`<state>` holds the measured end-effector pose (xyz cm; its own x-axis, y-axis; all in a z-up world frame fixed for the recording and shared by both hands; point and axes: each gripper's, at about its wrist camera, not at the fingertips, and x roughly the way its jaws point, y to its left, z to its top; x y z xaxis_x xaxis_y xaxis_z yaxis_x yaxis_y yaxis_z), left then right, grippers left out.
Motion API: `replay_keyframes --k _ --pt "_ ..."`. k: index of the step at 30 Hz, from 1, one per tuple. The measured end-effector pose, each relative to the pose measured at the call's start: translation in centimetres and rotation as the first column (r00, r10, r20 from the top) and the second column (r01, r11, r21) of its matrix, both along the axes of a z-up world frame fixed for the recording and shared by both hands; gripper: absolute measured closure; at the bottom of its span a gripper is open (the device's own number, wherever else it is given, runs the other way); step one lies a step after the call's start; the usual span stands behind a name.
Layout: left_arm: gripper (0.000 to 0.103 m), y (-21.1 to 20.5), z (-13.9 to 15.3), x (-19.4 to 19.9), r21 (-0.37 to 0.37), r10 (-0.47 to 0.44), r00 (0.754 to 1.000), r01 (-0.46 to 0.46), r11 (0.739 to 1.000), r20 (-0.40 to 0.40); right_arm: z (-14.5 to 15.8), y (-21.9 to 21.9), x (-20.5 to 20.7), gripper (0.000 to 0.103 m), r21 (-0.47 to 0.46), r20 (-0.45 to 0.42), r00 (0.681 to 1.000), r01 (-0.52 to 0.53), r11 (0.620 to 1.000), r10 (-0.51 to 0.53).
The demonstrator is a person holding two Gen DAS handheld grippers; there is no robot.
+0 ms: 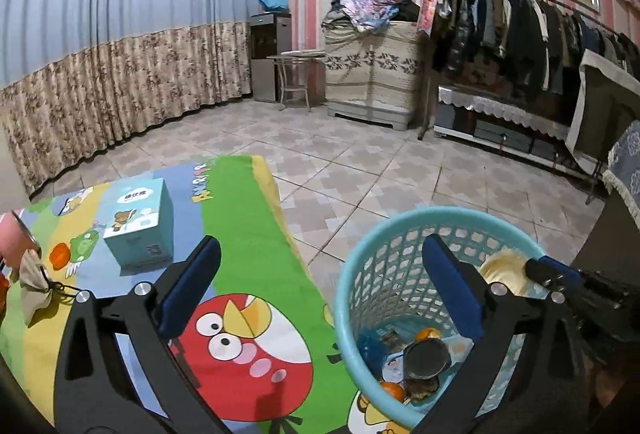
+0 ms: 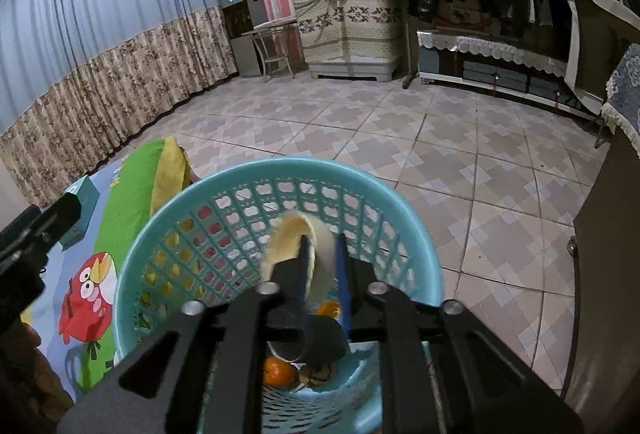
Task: Collect trash
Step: 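Open the right gripper to drop the cream bowl into the basket, then move both grippers back over the mat toward the orange carrot and beige bag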
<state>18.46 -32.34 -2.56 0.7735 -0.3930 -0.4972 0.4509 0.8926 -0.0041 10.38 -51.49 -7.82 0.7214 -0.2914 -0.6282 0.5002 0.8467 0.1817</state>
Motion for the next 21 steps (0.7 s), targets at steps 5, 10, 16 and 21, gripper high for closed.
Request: replay_keyframes --k 5,10,16,21 --pt "0.006 0.9 0.2 0.3 -0.019 0.016 1.000 -0.016 1.000 -0.008 -0.3 0.6 0.5 0.028 -0.008 -0.001 1.000 -0.002 1.000 0.002" --pt "0.006 1.3 0.3 0.4 -0.022 0.016 1.000 -0.016 1.000 -0.007 0.0 0.8 0.2 0.014 -0.031 0.010 1.000 0.019 0.999 -0.018" --pt "0.006 1.5 0.5 0.2 -0.016 0.019 1.000 -0.019 1.000 -0.001 0.2 1.6 0.2 0.010 -0.041 0.021 1.000 0.015 0.999 -0.015" --pt "0.006 1.7 0.8 -0.1 -0.006 0.028 1.000 -0.028 1.000 0.010 0.7 2.4 0.0 0.009 -0.035 0.045 0.999 0.005 0.999 -0.004"
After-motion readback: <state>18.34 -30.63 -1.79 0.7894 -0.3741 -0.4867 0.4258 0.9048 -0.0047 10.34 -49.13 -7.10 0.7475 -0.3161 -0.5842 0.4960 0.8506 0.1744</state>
